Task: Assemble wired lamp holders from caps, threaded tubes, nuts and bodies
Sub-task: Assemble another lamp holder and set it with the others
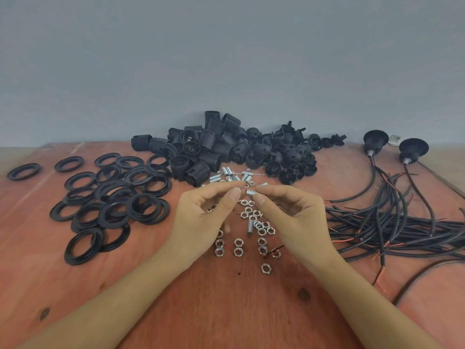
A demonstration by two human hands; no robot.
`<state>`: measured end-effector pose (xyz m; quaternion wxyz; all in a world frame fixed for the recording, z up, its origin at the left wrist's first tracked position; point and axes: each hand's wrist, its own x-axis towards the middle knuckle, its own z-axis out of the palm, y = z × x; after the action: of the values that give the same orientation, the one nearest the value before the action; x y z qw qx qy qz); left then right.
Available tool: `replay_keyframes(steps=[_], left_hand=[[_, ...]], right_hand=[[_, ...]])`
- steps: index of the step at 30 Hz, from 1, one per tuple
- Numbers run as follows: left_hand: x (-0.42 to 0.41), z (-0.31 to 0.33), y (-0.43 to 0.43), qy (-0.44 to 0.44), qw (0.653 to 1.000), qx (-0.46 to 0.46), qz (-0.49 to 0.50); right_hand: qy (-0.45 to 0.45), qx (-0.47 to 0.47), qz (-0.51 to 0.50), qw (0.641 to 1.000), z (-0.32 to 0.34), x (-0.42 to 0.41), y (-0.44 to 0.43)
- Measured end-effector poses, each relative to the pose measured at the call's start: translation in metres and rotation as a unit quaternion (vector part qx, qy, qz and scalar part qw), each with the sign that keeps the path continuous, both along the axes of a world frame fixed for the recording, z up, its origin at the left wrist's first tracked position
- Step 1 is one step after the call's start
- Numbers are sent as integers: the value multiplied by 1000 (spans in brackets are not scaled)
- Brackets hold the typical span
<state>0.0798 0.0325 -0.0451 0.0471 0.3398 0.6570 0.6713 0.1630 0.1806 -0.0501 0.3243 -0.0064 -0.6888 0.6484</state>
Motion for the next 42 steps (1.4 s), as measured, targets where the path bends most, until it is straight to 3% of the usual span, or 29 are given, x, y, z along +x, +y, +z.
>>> replay_keyframes(steps=[7, 15, 23, 28, 33, 37, 42], left_hand=[[0, -2, 0, 9, 1000, 2, -5], [-1, -3, -1, 47, 999, -17, -20], [-2, -5, 0, 96, 995, 3, -40], [1, -5, 3, 119, 991, 19, -49], [-1, -4, 1, 119, 992, 27, -32], [-1, -4, 1, 135, 990, 20, -36], [-1, -3, 0, 161, 986, 14, -37]], right_hand=[[-9, 18, 1, 1000, 2, 2, -1], [4, 166, -31, 986, 5, 6, 5], [-45, 130, -32, 990, 5, 4, 3], [-75, 160, -73, 982, 1, -1, -3], [-85, 123, 12, 989, 4, 0, -3], [-88, 127, -19, 988, 7, -2, -7], [-81, 121, 18, 989, 8, 3, -3]])
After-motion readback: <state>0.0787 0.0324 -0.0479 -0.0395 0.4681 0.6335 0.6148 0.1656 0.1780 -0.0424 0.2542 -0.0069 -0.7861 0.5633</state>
